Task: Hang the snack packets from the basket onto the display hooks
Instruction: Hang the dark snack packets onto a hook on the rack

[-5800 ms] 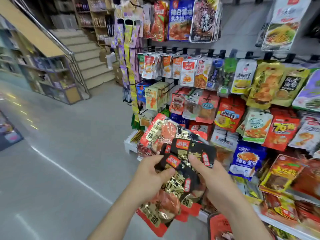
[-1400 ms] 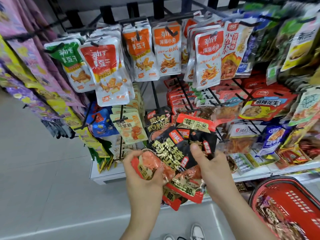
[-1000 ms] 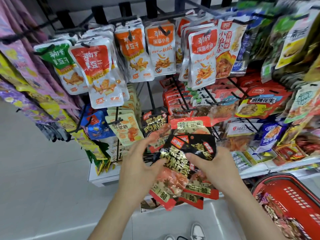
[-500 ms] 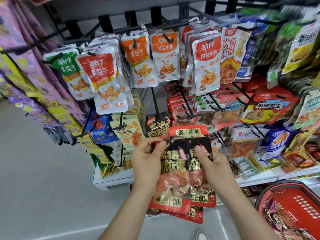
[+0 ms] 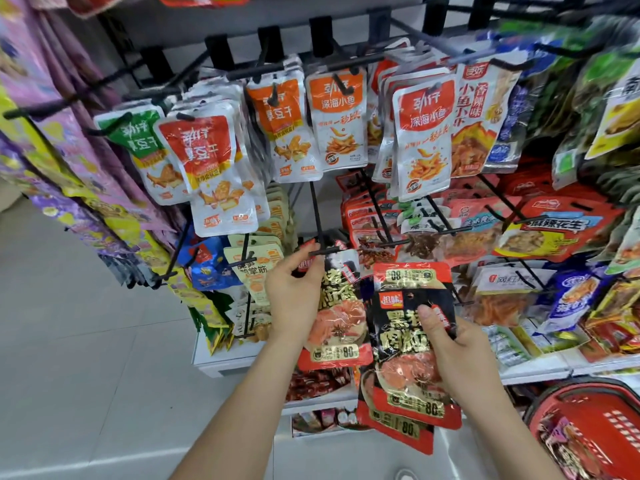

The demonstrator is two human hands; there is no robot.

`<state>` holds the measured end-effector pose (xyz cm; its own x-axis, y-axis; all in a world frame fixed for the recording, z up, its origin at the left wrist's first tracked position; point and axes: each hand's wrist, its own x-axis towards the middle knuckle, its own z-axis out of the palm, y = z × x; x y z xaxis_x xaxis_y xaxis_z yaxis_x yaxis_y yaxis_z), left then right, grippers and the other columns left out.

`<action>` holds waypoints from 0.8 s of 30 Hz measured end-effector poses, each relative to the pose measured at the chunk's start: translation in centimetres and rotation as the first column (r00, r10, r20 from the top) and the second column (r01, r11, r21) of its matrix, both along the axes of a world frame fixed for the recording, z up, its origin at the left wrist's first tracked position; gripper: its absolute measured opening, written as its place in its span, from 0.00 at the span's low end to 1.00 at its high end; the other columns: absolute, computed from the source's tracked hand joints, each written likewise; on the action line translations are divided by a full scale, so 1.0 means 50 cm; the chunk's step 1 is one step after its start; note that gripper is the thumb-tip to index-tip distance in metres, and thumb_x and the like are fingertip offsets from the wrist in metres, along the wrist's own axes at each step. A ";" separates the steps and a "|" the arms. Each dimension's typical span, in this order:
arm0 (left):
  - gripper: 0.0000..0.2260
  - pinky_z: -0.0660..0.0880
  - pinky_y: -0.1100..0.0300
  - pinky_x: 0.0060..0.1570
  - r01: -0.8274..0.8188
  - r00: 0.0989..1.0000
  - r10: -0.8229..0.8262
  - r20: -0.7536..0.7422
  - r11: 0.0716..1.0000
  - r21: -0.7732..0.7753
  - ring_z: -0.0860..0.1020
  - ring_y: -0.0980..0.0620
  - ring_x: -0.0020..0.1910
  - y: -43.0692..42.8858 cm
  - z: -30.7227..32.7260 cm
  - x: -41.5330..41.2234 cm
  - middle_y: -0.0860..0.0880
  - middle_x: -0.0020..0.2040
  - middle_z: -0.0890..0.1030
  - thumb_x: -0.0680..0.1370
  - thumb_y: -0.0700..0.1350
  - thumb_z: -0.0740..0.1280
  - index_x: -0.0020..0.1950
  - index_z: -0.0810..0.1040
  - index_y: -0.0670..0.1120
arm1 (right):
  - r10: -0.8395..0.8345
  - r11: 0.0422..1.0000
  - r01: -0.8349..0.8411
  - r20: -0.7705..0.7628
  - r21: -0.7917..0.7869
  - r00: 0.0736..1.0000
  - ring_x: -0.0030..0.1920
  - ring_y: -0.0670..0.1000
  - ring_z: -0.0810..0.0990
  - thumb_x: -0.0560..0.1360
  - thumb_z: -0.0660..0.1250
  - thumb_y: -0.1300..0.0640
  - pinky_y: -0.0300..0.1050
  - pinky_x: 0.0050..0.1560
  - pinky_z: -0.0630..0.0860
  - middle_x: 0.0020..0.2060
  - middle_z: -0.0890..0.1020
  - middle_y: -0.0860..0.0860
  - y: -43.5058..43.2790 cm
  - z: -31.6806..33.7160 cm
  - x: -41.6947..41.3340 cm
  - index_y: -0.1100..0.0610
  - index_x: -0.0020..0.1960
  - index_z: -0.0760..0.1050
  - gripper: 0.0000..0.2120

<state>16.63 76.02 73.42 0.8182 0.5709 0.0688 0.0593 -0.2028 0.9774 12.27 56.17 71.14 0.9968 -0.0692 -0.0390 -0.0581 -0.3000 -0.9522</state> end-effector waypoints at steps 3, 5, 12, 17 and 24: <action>0.11 0.73 0.55 0.64 -0.012 1.000 0.012 -0.017 1.000 0.001 0.79 0.57 0.57 0.000 -0.008 -0.016 0.54 0.53 0.83 0.72 0.44 0.75 0.54 0.84 0.47 | 0.004 0.999 -0.003 0.031 -0.036 1.000 0.23 0.47 0.58 0.73 0.63 0.43 0.44 0.30 0.54 0.20 0.60 0.48 -0.020 -0.001 0.011 0.54 0.28 0.57 0.24; 0.10 0.73 0.62 0.61 -0.035 0.999 0.036 0.011 0.999 -0.019 0.78 0.62 0.54 -0.004 -0.005 -0.023 0.58 0.50 0.83 0.71 0.44 0.76 0.51 0.84 0.51 | 0.019 0.998 -0.016 0.058 -0.054 0.998 0.22 0.47 0.59 0.73 0.62 0.43 0.44 0.28 0.56 0.20 0.62 0.50 -0.031 -0.001 0.019 0.54 0.28 0.58 0.23; 0.13 0.71 0.68 0.31 -0.090 0.995 0.088 0.048 0.996 0.025 0.74 0.62 0.29 -0.016 0.014 0.009 0.59 0.40 0.82 0.74 0.36 0.71 0.45 0.80 0.56 | 0.114 0.990 -0.107 0.082 -0.086 0.990 0.21 0.45 0.60 0.74 0.63 0.44 0.40 0.25 0.56 0.18 0.63 0.47 -0.056 -0.006 0.044 0.54 0.28 0.61 0.23; 0.10 0.73 0.70 0.50 -0.088 0.994 0.082 0.072 0.993 0.083 0.78 0.66 0.47 -0.019 -0.001 0.005 0.56 0.46 0.82 0.73 0.36 0.72 0.46 0.82 0.52 | 0.155 0.986 -0.148 0.093 -0.082 0.984 0.20 0.46 0.60 0.73 0.63 0.43 0.37 0.24 0.56 0.17 0.62 0.47 -0.081 -0.006 0.060 0.54 0.27 0.60 0.23; 0.06 0.75 0.71 0.44 -0.157 0.984 0.155 0.084 0.987 0.018 0.79 0.67 0.37 -0.024 -0.005 0.008 0.58 0.38 0.82 0.74 0.35 0.72 0.48 0.84 0.43 | 0.232 0.972 -0.228 0.092 -0.060 0.968 0.20 0.44 0.59 0.72 0.63 0.42 0.36 0.23 0.55 0.19 0.62 0.47 -0.091 0.004 0.072 0.54 0.28 0.61 0.22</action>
<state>17.03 74.79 73.18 0.7101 0.6884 0.1477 0.0114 -0.2210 0.9752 15.89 51.61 71.33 0.9850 0.1629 0.0569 0.1102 -0.3400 -0.9339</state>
